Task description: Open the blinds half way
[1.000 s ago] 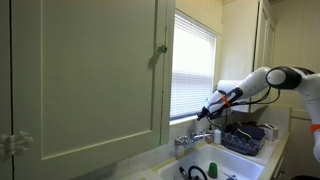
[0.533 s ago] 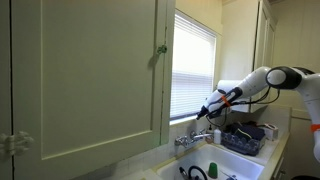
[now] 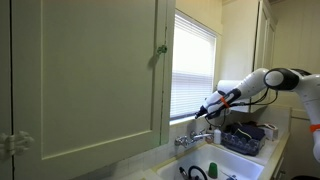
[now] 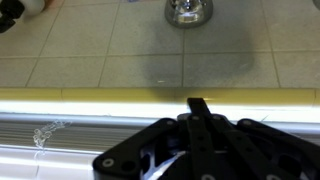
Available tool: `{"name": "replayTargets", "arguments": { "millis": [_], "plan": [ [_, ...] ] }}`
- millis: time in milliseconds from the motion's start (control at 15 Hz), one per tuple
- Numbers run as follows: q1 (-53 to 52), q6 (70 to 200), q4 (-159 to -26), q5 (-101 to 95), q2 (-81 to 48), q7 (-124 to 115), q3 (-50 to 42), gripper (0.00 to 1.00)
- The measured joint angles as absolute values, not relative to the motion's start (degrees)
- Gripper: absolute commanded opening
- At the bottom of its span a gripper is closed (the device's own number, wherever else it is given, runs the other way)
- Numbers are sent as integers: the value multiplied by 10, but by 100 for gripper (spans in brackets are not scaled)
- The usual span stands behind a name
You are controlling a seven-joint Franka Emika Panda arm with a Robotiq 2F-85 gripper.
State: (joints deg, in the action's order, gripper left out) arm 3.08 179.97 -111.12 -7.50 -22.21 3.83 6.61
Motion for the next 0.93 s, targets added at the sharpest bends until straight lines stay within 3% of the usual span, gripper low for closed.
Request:
{"name": "replayTargets", "arguments": {
  "millis": [933],
  "plan": [
    [76, 1938, -1108, -82, -288, 56, 121, 0]
  ]
}}
